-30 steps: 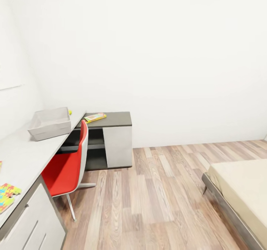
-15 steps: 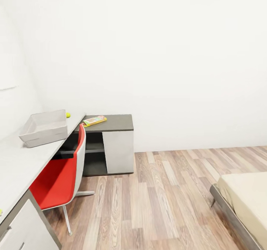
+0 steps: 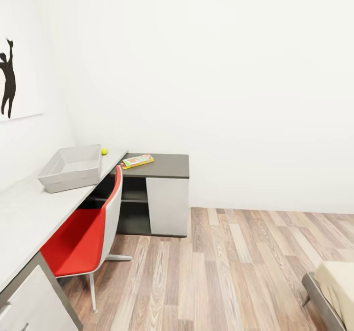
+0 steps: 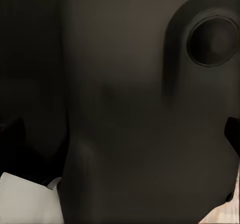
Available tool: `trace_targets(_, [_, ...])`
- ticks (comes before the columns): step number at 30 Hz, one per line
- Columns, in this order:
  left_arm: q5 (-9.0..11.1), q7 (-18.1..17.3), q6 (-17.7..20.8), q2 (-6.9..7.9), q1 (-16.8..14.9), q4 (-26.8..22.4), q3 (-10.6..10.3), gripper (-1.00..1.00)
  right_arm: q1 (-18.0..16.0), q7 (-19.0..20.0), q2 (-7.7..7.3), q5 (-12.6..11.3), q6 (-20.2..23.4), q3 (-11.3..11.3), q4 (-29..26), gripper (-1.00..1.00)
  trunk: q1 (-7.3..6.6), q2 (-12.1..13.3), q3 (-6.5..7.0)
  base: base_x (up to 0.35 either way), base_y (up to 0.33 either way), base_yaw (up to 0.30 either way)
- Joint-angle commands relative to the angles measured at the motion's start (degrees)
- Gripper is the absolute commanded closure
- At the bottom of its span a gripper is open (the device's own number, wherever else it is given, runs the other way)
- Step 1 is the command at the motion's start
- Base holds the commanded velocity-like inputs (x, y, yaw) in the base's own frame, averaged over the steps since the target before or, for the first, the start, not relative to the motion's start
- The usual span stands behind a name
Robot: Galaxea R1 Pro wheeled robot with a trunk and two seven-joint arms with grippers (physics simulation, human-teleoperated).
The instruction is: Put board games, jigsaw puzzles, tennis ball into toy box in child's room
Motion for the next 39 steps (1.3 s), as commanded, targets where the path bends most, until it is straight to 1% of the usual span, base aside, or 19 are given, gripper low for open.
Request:
trace_targets(1, [0.0, 0.0, -0.3, 0.01, 0.0, -0.2, 0.3, -1.0, 0.0, 0.2, 0.0, -0.1, -0.1, 0.0, 0.0, -1.0, 0.01, 0.0, -0.05, 0.156, -0.266, 0.28])
trace_targets(5, [-0.1, -0.1, -1.2, 0.01, 0.0, -0.5, 0.3, -1.0, 0.0, 0.2, 0.09, -0.1, -0.1, 0.0, 0.0, -1.0, 0.01, 0.0, -0.05, 0.148, -0.27, 0.252])
trace_targets(9, [-0.1, -0.1, -1.7, 0.0, 0.0, -0.6, 0.2, -1.0, 0.0, 0.2, 0.16, -0.1, -0.2, 0.0, 0.0, -1.0, 0.01, 0.0, -0.05, 0.151, -0.254, 0.099])
trace_targets(13, [-0.1, -0.1, -2.0, 0.16, 0.0, -0.6, 0.2, -1.0, 0.0, 0.2, 0.18, -0.1, -0.2, 0.0, 0.0, -1.0, 0.01, 0.0, -0.05, 0.171, -0.21, 0.035])
trace_targets(15, [-0.1, -0.1, -2.2, 0.55, 0.0, -0.6, 0.2, -1.0, 0.0, 0.2, 0.19, -0.1, -0.6, 0.0, 0.0, -1.0, 0.01, 0.0, -0.05, 0.184, -0.186, 0.014])
trace_targets(20, [-0.1, 0.0, -2.3, 1.0, 0.0, -0.6, 0.2, -1.0, 0.0, 0.2, 0.14, -0.1, -2.3, 0.0, 0.0, -1.0, 0.01, 0.0, -0.05, 0.192, -0.174, 0.006])
trace_targets(27, [-0.1, 0.0, -2.3, 1.12, 0.0, -0.6, 0.2, -1.0, 0.0, 0.2, 0.06, -0.1, -3.7, -0.1, 0.0, -1.0, 0.01, 0.0, -0.05, 0.197, -0.174, 0.01])
trace_targets(32, [-0.1, 0.0, -2.4, 1.18, 0.0, -0.6, 0.2, -1.0, 0.0, 0.2, 0.03, -0.1, -3.8, -0.1, 0.0, -1.0, 0.01, 0.0, -0.05, 0.198, -0.171, 0.084])
trace_targets(39, [0.0, 0.0, -2.5, 1.2, 0.0, -0.6, 0.2, -1.0, 0.0, 0.2, 0.02, -0.1, -4.0, -0.1, 0.0, -1.0, 0.01, 0.0, -0.05, 0.168, -0.065, 0.022])
